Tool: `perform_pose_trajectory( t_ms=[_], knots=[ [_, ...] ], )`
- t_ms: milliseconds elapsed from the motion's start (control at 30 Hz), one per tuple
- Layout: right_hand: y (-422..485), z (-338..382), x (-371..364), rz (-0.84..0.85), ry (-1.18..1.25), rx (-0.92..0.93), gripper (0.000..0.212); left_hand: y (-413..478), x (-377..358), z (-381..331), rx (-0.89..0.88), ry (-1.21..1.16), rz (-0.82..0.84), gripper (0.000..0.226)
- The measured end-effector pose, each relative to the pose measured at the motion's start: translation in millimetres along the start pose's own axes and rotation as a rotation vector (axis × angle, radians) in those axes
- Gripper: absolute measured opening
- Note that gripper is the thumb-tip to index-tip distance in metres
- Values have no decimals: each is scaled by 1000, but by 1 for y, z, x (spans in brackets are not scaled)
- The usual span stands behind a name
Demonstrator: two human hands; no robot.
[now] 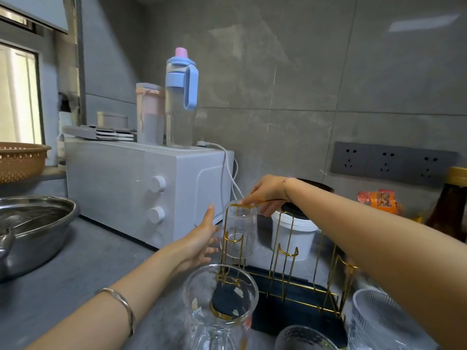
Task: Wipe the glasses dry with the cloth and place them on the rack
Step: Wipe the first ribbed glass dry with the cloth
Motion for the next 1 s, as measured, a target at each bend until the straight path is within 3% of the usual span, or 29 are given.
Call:
perform_pose_trajectory(
  t_ms=[133,467,600,833,1000],
  knots=[
    [-31,22,20,-252,-77,276,38,-30,8,-20,-54,24,-167,79],
    [-167,16,28,-239,15,415,19,-159,-20,-64,-395,229,-409,36],
    [-221,-11,22,-216,102,397,26,-199,-45,-61,-456,270,-397,38],
    [-302,-67,-1,-195,261,339,20,-241,-97,-20,-414,319,-214,46],
    [-341,-99,-27,-199,341,297,21,-269,-140,11,-341,330,-81,84]
  ],
)
Point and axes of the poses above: each hand's wrist, its own y-axis towards the middle knuckle, its own x-axis out of the back of the hand, z = x × y, the point moved 5 cm from there along y, towards the middle knuckle, and after that the axes turned 14 degrees about y, right-handed, at the moved point
